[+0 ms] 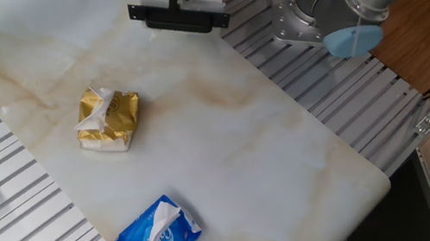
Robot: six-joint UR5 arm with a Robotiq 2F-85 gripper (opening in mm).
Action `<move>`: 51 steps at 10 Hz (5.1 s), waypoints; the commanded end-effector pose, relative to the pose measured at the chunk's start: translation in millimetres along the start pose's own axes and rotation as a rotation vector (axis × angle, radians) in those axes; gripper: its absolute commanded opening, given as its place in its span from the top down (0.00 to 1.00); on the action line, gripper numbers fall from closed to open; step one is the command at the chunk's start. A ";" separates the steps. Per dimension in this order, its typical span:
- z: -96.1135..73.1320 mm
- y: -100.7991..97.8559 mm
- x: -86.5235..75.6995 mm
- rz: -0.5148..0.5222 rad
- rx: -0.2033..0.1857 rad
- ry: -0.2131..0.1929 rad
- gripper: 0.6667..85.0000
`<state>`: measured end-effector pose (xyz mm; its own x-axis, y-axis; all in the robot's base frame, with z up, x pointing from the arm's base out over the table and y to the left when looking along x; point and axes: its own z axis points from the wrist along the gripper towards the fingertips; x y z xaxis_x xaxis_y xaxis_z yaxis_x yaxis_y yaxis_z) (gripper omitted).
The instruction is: Put things in the drawer
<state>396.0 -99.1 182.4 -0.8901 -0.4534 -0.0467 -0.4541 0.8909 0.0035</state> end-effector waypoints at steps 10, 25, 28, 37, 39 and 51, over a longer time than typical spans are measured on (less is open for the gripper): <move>1.3 -13.1 35.8 -0.015 -0.007 -0.037 1.00; 0.4 -11.8 71.4 -0.002 -0.037 -0.022 1.00; 1.6 -12.8 78.3 0.004 -0.036 -0.020 1.00; 3.8 -7.5 94.9 0.027 -0.066 0.022 1.00; 4.9 -7.9 99.7 0.025 -0.068 0.041 1.00; 1.6 -6.3 96.4 0.065 -0.052 0.095 1.00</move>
<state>301.8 -158.7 174.6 -0.9035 -0.4212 0.0791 -0.4174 0.9067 0.0608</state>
